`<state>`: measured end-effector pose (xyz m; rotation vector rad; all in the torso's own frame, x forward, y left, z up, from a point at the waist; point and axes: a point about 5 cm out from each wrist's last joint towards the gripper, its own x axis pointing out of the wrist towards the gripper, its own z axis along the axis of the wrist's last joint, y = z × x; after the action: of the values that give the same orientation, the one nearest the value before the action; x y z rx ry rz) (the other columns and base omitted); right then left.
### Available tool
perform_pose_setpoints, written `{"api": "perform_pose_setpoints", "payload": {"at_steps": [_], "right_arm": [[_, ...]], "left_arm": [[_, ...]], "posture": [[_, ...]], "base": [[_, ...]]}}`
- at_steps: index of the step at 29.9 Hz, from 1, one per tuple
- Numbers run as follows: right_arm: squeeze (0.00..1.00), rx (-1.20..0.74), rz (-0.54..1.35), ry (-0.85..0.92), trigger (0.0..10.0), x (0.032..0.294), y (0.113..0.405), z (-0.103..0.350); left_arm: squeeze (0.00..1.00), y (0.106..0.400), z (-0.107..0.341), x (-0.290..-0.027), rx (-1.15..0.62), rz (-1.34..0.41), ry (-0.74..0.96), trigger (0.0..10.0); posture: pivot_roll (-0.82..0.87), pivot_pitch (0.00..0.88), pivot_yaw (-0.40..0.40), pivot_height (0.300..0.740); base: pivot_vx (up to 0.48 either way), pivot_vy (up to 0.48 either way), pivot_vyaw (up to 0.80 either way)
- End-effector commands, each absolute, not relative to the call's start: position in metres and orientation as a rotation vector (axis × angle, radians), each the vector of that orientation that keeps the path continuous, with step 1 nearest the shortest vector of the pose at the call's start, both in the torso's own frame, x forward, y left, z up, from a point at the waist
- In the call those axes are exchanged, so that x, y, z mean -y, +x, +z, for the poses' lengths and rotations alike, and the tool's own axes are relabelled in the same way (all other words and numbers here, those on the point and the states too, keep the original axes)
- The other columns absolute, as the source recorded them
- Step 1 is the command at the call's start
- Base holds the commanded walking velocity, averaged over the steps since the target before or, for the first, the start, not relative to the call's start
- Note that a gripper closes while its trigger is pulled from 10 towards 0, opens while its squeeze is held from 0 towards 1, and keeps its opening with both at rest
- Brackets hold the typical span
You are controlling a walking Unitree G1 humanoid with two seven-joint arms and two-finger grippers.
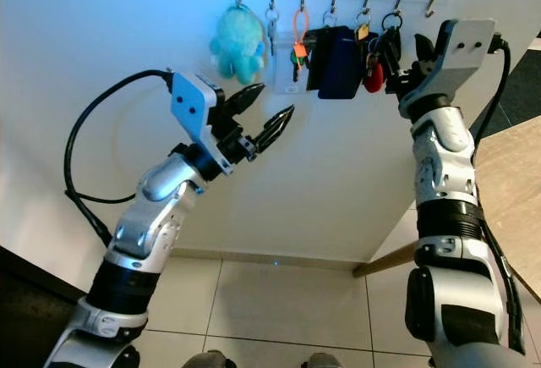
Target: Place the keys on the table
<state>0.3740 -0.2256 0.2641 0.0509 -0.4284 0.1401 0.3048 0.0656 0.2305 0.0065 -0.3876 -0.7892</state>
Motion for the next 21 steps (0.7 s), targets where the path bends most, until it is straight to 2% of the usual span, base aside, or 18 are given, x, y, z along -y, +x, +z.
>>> {"api": "perform_pose_setpoints", "payload": {"at_steps": [1,2,4,5,6,7,8,11,12,14,15,21], "right_arm": [[0.0,0.395,0.151,0.065,3.2,0.2235,0.3763,0.2588],[0.0,0.395,0.153,0.066,0.0,0.2232,0.3764,0.2588],[0.0,0.394,0.155,0.066,0.0,0.223,0.3765,0.2587],[0.0,0.393,0.156,0.066,2.5,0.2228,0.3766,0.2586],[0.0,0.392,0.156,0.063,7.3,0.2225,0.3768,0.2585],[0.0,0.392,0.156,0.063,7.3,0.2225,0.3768,0.2585],[0.0,0.391,0.157,0.063,10.0,0.2223,0.3769,0.2584],[0.0,0.39,0.159,0.061,10.0,0.2221,0.3769,0.2584],[0.0,0.39,0.158,0.062,0.2,0.2223,0.3769,0.2583],[0.0,0.391,0.156,0.062,0.0,0.2226,0.3769,0.2583],[0.0,0.391,0.153,0.062,10.0,0.2229,0.3768,0.2582],[0.0,0.395,0.148,0.062,10.0,0.2235,0.3762,0.259]], "left_arm": [[0.0,0.3042,0.2312,-0.0644,0.398,-0.789,0.011,10.0],[0.0,0.3043,0.2311,-0.0645,0.397,-0.788,0.011,10.0],[0.0,0.3042,0.2311,-0.0646,0.397,-0.787,0.011,10.0],[0.0,0.3041,0.2312,-0.0645,0.397,-0.786,0.011,10.0],[0.0,0.3041,0.2313,-0.0644,0.398,-0.786,0.011,10.0],[0.0,0.3041,0.2313,-0.0644,0.398,-0.786,0.011,10.0],[0.0,0.304,0.2313,-0.0644,0.398,-0.785,0.01,10.0],[0.0,0.304,0.2315,-0.0645,0.398,-0.785,0.009,10.0],[0.0,0.304,0.2316,-0.0647,0.398,-0.785,0.009,10.0],[0.0,0.3041,0.2319,-0.0648,0.399,-0.785,0.008,10.0],[0.0,0.3041,0.232,-0.0648,0.4,-0.785,0.008,10.0],[0.0,0.304,0.2323,-0.0647,0.401,-0.785,0.007,10.0]], "posture": [[0.03,0.098,-0.017,0.74],[0.03,0.098,-0.017,0.74],[0.03,0.1,-0.02,0.74],[0.03,0.1,-0.02,0.74],[0.03,0.1,-0.02,0.74],[0.03,0.1,-0.02,0.74],[0.03,0.1,-0.02,0.74],[0.03,0.1,-0.019,0.74],[0.03,0.1,-0.019,0.74],[0.03,0.1,-0.018,0.74],[0.03,0.1,-0.018,0.74],[0.03,0.099,-0.018,0.74]], "base": [[0.0,0.0,0.0],[0.0,0.0,0.0],[0.0,0.0,0.0],[0.0,0.0,0.0],[0.0,0.0,0.0],[0.0,0.0,0.0],[0.0,0.0,0.0],[0.0,0.0,0.0],[0.0,0.0,0.0],[0.0,0.0,0.0],[0.0,0.0,0.0],[0.0,0.0,0.0]]}}
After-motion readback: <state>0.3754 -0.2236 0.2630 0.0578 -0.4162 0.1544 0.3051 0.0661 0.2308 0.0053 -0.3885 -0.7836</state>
